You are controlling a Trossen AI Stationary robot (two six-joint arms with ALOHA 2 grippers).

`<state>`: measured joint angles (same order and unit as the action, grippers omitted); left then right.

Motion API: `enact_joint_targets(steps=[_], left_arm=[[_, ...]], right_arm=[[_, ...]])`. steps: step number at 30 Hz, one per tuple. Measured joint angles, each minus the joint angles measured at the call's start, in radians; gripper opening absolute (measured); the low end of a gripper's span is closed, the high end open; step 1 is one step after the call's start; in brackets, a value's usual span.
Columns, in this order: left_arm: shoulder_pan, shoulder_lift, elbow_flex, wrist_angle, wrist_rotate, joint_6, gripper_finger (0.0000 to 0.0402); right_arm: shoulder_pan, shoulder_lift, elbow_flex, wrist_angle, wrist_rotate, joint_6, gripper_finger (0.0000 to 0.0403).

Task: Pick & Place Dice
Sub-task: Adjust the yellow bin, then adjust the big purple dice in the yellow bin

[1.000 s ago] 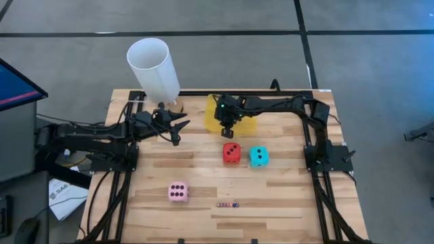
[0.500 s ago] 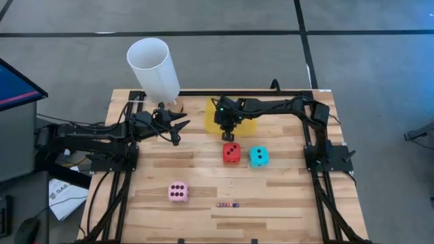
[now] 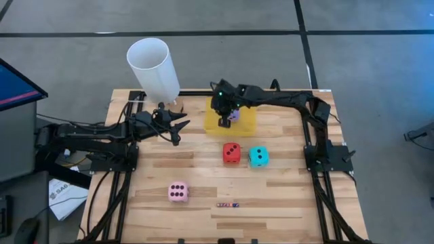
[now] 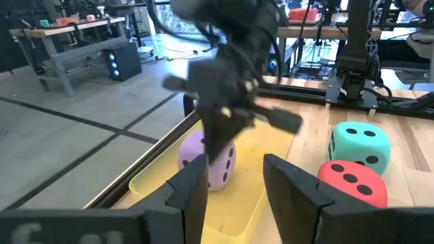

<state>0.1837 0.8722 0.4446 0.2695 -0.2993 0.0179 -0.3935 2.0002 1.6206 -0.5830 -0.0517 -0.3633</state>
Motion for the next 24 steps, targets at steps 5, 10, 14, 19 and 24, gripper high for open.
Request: enact_joint_targets(steps=[5,10,14,19,24], left_arm=[[0.0,0.0,0.0,0.0,0.0,0.0,0.0132],[0.0,0.0,0.0,0.0,0.0,0.0,0.0132],[0.0,0.0,0.0,0.0,0.0,0.0,0.0132],[0.0,0.0,0.0,0.0,0.0,0.0,0.0132],[0.0,0.0,0.0,-0.008,0.0,0.0,0.0132]], right_arm=[[-0.032,0.0,0.029,-0.064,0.0,-0.059,0.0],[-0.047,0.0,0.036,-0.058,0.0,-0.069,0.0],[-0.04,0.003,0.036,0.0,0.0,-0.086,0.0],[-0.039,0.105,0.112,-0.001,-0.003,-0.1,0.0],[-0.04,0.235,0.329,-0.21,-0.002,-0.112,0.0]])
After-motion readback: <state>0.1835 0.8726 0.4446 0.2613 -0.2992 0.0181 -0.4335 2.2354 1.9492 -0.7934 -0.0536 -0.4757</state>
